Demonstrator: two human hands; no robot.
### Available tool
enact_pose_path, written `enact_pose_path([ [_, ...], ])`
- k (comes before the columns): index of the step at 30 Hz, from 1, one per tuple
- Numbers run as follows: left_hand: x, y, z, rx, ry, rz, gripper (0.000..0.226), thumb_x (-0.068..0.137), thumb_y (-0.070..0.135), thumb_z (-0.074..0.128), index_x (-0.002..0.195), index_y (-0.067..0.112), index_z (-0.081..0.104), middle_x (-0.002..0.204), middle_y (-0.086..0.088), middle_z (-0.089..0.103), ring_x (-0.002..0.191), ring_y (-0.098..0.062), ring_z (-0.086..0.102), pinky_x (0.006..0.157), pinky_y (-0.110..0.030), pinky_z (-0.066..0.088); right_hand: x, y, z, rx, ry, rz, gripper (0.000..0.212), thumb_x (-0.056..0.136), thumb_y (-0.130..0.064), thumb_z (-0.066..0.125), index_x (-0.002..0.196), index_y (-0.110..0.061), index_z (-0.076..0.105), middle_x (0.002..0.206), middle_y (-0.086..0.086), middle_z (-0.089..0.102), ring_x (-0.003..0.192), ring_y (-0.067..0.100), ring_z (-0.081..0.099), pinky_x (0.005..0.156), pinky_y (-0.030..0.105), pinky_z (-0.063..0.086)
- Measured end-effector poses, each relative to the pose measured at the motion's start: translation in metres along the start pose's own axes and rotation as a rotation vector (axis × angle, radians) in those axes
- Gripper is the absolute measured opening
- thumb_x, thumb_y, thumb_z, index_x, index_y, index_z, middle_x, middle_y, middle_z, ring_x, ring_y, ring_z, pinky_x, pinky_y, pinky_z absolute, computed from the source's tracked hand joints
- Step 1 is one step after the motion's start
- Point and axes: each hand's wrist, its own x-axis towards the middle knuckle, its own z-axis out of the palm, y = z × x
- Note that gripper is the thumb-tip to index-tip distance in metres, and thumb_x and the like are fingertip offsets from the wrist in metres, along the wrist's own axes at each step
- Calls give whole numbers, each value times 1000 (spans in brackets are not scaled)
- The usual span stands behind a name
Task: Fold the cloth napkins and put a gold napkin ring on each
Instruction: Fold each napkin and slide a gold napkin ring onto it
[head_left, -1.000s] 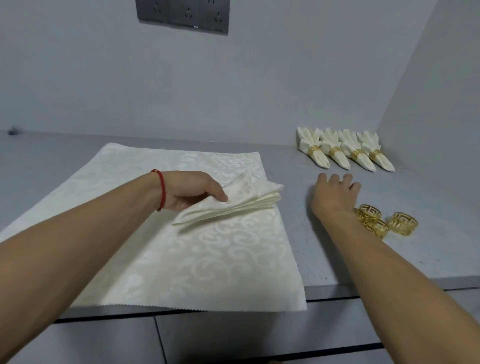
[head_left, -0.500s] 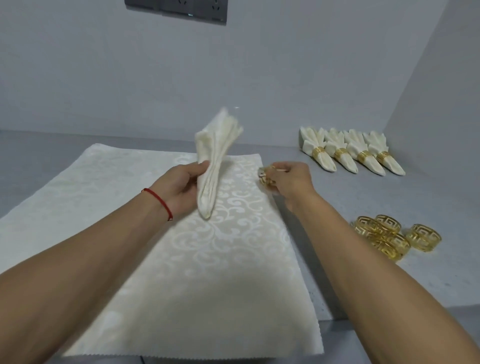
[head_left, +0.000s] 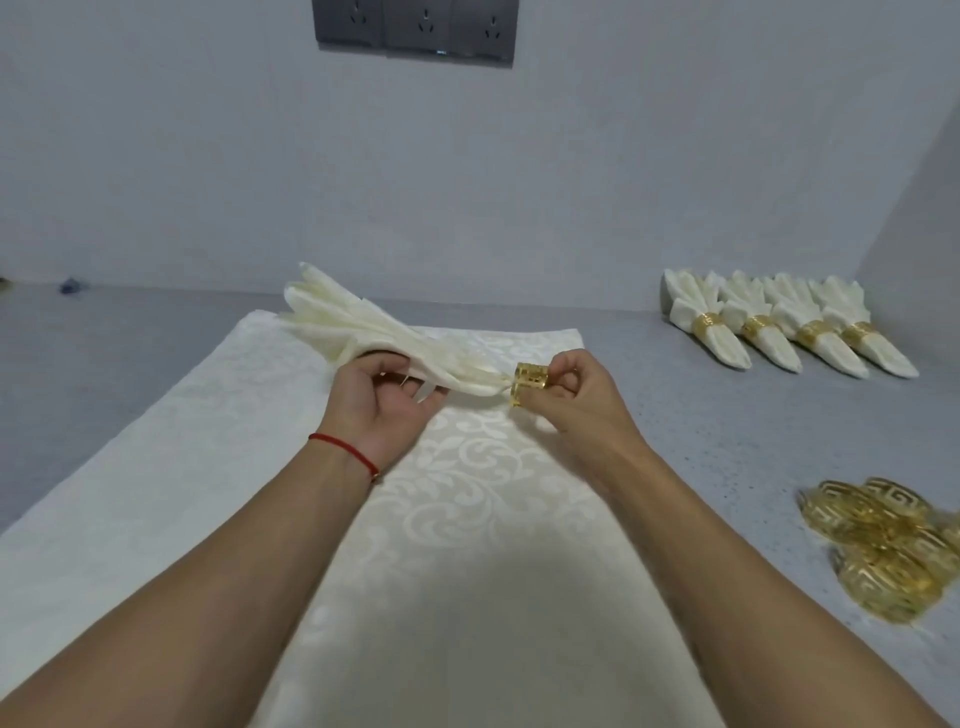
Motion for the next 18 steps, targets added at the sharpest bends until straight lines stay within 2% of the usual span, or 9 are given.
enact_pose_path([
  [1,0,1,0,-7,6,9,25,76,-9,43,82,8,60,121,-17,68,120,-39,63,107,-59,44,0,0,-1,-13,-8,-4,36,86,6,73,103,-16,50,69,-15,62,63,6,55,71,32,48],
  [3,-1,1,0,-18,3,13,28,70,-9,45,87,8,60,124,-16,68,120,-39,63,106,-59,44,-2,-1,-3,-8,-55,-23,43,85,11,71,113,-15,50,90,-8,70,73,4,63,72,27,51],
  [5,-2,-1,1,11,-16,-7,32,71,-7,46,95,7,61,126,-17,67,119,-39,64,107,-59,44,-5,-3,-1,-17,-118,-52,49,84,14,71,120,-11,50,107,1,70,88,8,66,76,25,55],
  [7,-3,-7,1,95,-33,-41,31,75,-7,46,100,6,59,127,-20,67,118,-38,65,107,-59,43,-8,-2,6,-72,-135,-126,50,81,10,76,120,-10,52,116,5,70,101,16,67,85,30,56],
  [10,-6,-16,6,224,-80,-68,35,80,-8,43,110,3,56,125,-25,65,117,-37,65,108,-55,45,-10,-1,14,-236,-122,-290,47,77,-5,85,112,-16,56,113,-3,71,107,17,68,97,33,54],
  [13,-11,-22,14,392,-93,-58,26,84,-12,41,97,-1,61,106,-21,66,100,-32,66,105,-45,50,-16,-5,17,-429,-98,-398,40,80,-14,85,106,-22,57,105,-12,68,102,8,69,89,27,53],
  [14,-13,-24,16,450,-102,-57,29,84,-13,42,101,-2,63,110,-22,67,102,-32,65,106,-45,49,-18,-7,17,-458,-91,-425,39,81,-15,85,106,-24,56,105,-13,67,101,6,69,86,28,54],
  [16,-16,-26,17,500,-139,-83,40,85,-14,46,121,-8,60,127,-25,64,118,-34,62,111,-48,45,-20,-9,18,-498,-82,-470,39,81,-16,84,106,-26,56,105,-14,66,100,6,68,83,29,54],
  [18,-17,-24,15,430,-164,-69,54,83,-18,48,136,-10,52,138,-29,56,130,-38,56,113,-55,41,-20,-10,17,-525,-75,-484,39,81,-19,85,105,-27,56,104,-16,65,100,6,67,82,28,53],
])
